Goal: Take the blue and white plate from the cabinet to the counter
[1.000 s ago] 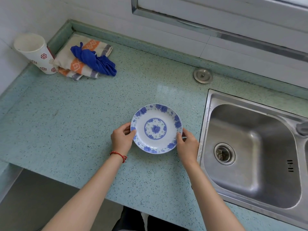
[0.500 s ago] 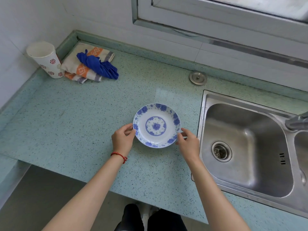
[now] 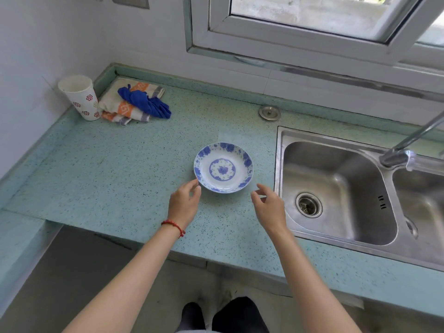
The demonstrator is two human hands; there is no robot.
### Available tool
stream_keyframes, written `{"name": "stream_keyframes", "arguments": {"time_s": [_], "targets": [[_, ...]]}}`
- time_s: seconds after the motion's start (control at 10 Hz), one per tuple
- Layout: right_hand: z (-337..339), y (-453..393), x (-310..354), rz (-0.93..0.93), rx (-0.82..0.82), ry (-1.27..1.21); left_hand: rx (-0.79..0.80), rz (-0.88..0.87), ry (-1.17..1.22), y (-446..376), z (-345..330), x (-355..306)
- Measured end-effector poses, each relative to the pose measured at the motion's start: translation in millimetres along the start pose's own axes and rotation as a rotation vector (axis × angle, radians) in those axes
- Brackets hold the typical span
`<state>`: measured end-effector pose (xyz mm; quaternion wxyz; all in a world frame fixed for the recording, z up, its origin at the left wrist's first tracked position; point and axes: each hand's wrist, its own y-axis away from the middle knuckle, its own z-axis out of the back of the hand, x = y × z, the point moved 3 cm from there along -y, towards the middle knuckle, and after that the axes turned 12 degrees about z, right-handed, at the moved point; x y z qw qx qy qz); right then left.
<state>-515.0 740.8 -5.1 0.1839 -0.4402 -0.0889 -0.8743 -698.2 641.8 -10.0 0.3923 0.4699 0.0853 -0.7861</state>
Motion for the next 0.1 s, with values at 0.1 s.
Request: {"name": "stream_keyframes", "arguments": {"time_s": [0.1], "targets": [[3.0,13.3,6.3,0.037,-0.025,0.016,0.022,-0.073,-0.116,13.1,-0.2,4.0]]}}
